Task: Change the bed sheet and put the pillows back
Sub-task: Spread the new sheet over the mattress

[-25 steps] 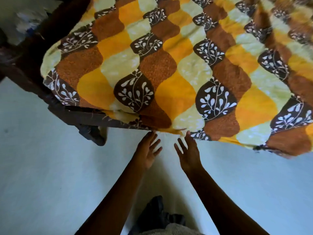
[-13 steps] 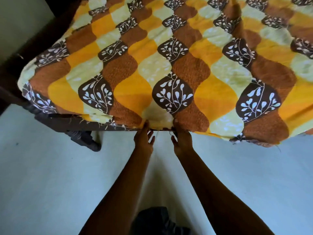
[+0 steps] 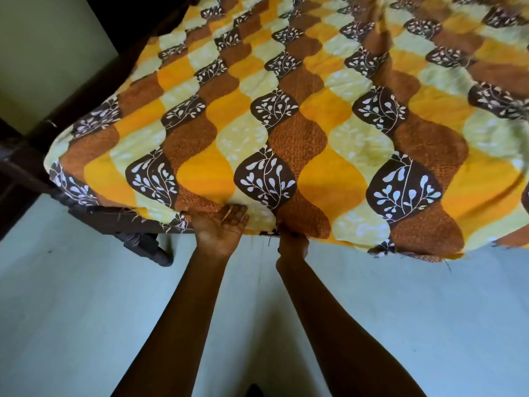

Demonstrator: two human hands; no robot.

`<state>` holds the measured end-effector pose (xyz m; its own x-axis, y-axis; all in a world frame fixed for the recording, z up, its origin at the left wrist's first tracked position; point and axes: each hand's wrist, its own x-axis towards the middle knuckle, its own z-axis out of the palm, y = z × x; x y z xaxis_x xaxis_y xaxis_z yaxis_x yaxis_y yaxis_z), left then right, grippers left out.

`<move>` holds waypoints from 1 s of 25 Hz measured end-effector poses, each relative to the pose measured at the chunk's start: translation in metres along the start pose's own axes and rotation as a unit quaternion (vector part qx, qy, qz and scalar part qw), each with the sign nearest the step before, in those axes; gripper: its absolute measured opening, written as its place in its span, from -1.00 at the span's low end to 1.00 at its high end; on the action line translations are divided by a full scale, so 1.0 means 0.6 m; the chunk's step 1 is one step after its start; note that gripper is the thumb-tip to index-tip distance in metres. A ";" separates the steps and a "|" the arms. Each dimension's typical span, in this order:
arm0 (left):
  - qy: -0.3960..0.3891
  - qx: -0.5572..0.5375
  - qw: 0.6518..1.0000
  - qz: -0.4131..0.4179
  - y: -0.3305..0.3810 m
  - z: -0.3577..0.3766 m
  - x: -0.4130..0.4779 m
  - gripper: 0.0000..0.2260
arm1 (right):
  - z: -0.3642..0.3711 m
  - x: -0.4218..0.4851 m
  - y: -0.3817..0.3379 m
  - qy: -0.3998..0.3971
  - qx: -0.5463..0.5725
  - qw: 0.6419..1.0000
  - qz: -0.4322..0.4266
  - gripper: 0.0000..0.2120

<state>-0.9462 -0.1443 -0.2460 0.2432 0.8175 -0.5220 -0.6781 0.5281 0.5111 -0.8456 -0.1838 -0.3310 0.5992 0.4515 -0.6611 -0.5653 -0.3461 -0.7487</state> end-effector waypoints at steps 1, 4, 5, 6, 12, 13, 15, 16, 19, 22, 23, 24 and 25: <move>0.000 -0.001 1.000 -0.004 0.003 -0.001 0.005 -0.26 | 0.004 0.000 0.004 0.006 0.012 1.000 0.001 -0.77; 0.006 0.003 1.000 -0.025 0.010 -0.003 0.009 -0.23 | 0.009 -0.006 0.005 0.023 0.059 0.998 0.015 -0.76; 0.008 0.011 1.000 -0.025 0.010 0.000 0.007 -0.23 | 0.007 -0.008 0.005 0.025 0.091 0.995 0.030 -0.76; 0.006 0.015 1.000 -0.025 0.010 0.001 0.006 -0.24 | 0.004 -0.012 0.004 0.026 0.129 0.991 0.040 -0.78; -0.044 0.008 0.999 -0.012 0.003 -0.001 0.008 -0.37 | -0.012 -0.047 0.002 -0.020 0.334 0.942 0.019 -0.90; -0.052 -0.001 0.999 -0.012 0.002 -0.006 0.011 -0.37 | -0.015 -0.048 0.002 -0.018 0.329 0.944 0.017 -0.89; -0.070 -0.027 0.997 -0.031 0.003 -0.015 0.015 -0.31 | -0.019 -0.046 0.001 0.003 0.304 0.952 0.015 -0.84; -0.071 -0.036 0.996 -0.038 0.003 -0.019 0.020 -0.29 | -0.019 -0.046 0.000 0.014 0.295 0.955 0.014 -0.83; -0.069 -0.054 0.994 -0.064 0.010 -0.026 0.036 -0.30 | -0.016 -0.051 -0.008 0.017 0.308 0.951 0.009 -0.86; -0.081 -0.048 0.993 -0.075 0.015 -0.034 0.042 -0.32 | -0.016 -0.057 -0.014 -0.048 0.405 0.913 0.003 -0.92; -0.083 -0.043 0.993 -0.075 0.017 -0.034 0.041 -0.32 | -0.016 -0.059 -0.017 -0.081 0.443 0.893 -0.005 -0.91; -0.082 -0.044 0.993 -0.074 0.017 -0.034 0.040 -0.32 | -0.017 -0.063 -0.020 -0.114 0.465 0.878 -0.014 -0.87; -0.081 -0.050 0.993 -0.073 0.017 -0.032 0.038 -0.31 | -0.017 -0.067 -0.023 -0.140 0.473 0.870 -0.021 -0.83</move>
<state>-0.9611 -0.1249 -0.2660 0.4466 0.7647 -0.4645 -0.6911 0.6246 0.3637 -0.8561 -0.2056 -0.2946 0.5440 0.6762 -0.4967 -0.8390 0.4468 -0.3107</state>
